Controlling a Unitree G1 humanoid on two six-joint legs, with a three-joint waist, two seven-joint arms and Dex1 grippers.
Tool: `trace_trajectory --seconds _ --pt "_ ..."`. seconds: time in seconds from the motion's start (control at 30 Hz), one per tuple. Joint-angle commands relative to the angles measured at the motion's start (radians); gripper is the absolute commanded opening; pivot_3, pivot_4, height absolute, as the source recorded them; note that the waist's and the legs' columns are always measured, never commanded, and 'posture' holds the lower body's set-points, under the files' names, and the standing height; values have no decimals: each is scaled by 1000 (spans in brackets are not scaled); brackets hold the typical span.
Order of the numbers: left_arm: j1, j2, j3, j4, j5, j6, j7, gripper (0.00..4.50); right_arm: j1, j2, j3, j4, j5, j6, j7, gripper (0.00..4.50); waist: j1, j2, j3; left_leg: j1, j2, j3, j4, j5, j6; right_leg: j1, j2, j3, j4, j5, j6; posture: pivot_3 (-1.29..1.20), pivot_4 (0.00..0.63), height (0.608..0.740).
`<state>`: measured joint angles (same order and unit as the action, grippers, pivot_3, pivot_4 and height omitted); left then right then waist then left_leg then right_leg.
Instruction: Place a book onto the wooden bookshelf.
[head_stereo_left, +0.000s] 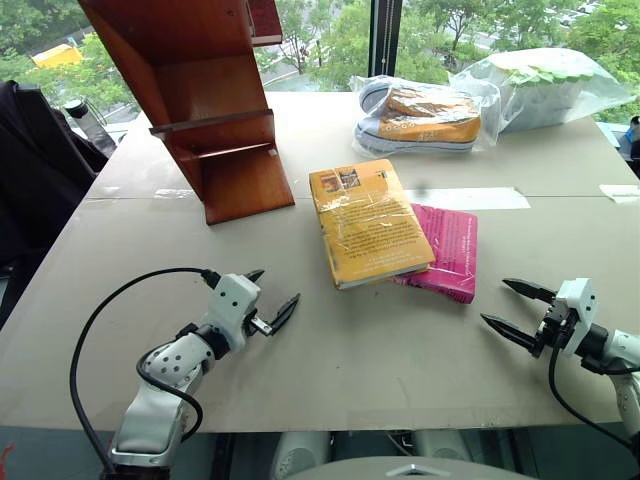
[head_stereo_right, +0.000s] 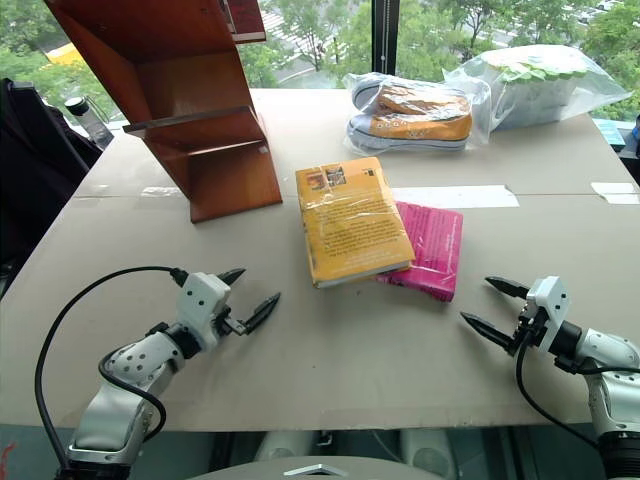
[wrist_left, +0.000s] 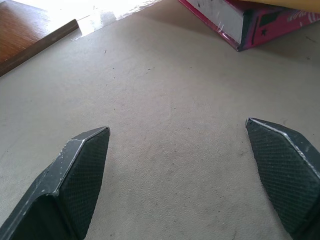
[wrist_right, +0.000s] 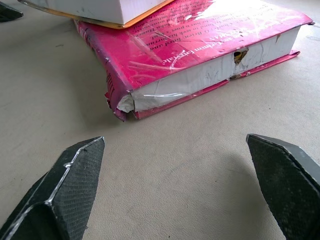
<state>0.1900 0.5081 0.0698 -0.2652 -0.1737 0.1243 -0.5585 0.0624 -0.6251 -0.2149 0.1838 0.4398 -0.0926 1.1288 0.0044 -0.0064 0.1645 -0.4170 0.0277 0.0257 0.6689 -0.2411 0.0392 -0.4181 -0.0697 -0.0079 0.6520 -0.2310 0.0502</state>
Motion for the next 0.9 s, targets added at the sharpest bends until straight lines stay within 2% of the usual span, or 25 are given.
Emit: trace_trajectory --seconds 0.03,0.6,0.77,0.9 --pt "20 19 24 -19 -5 14 -9 4457 0 -21 -38 6 14 -21 17 4500 0 0 0 0 0 0 0 0 0 0 0 0 0 0 0 0 150 693" --pt "-9 16 23 -29 -38 53 -35 4457 8 -22 -51 -1 19 -28 21 4500 9 -1 1 0 -1 0 0 0 0 0 1 0 0 0 0 0 150 693" --pt "-109 -82 101 -15 -259 258 5 4457 28 -23 -56 -32 25 -27 21 4500 12 -2 2 0 -1 0 2 0 0 1 0 -1 1 0 0 0 150 693" --pt "-240 -136 147 21 -481 508 24 4457 52 -30 -62 -140 66 28 16 4500 12 -4 3 -1 -2 -1 3 0 0 1 0 -2 4 0 0 0 150 693"
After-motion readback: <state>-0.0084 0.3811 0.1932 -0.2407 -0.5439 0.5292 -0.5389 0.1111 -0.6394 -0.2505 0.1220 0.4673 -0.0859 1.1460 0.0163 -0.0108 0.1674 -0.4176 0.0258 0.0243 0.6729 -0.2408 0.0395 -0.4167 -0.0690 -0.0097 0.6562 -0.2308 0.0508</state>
